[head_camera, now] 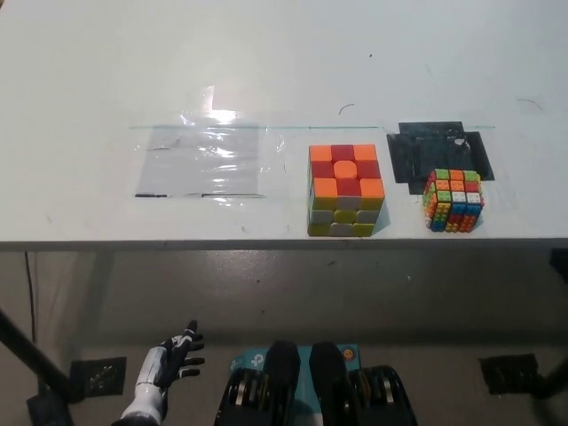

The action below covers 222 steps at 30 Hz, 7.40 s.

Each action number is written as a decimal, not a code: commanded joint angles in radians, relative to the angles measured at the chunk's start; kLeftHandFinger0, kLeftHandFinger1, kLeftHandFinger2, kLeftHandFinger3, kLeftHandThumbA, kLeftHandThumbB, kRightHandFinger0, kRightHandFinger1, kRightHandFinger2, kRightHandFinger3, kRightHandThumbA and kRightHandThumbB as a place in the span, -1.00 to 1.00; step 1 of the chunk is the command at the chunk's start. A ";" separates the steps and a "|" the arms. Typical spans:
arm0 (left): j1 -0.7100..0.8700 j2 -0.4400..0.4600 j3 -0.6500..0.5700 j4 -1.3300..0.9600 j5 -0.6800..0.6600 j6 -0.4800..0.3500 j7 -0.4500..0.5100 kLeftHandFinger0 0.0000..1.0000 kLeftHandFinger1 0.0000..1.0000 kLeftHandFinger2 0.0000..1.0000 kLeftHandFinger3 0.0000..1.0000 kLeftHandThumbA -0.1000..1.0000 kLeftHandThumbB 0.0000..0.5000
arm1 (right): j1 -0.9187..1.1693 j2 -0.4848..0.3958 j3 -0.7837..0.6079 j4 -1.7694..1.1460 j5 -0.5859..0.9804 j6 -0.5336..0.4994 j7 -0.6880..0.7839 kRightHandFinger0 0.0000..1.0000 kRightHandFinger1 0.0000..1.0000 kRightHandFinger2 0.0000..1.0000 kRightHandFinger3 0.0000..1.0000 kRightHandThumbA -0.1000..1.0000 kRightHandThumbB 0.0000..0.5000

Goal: The robot uses its right hand to pick up the small cube kept on the middle on the desk and place it on the bigger cube kept next to it

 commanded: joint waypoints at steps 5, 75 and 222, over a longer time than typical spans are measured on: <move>-0.025 0.009 -0.005 -0.013 0.005 -0.024 0.010 0.47 0.31 0.33 0.23 0.57 -0.55 | -0.226 -0.122 0.120 0.114 -0.128 0.002 0.106 1.00 1.00 1.00 1.00 0.34 0.76; -0.119 0.036 -0.025 -0.014 0.011 -0.002 -0.007 0.37 0.27 0.42 0.39 0.70 -0.68 | -0.437 -0.090 0.446 0.908 -0.355 -0.402 0.057 0.29 0.31 0.75 1.00 -0.08 0.30; -0.125 0.034 -0.066 -0.028 0.025 -0.010 -0.017 0.20 0.21 0.36 0.32 0.73 -0.61 | -0.544 0.123 0.468 1.106 -0.589 -0.811 -0.447 -0.75 -0.16 0.51 1.00 -1.00 -1.00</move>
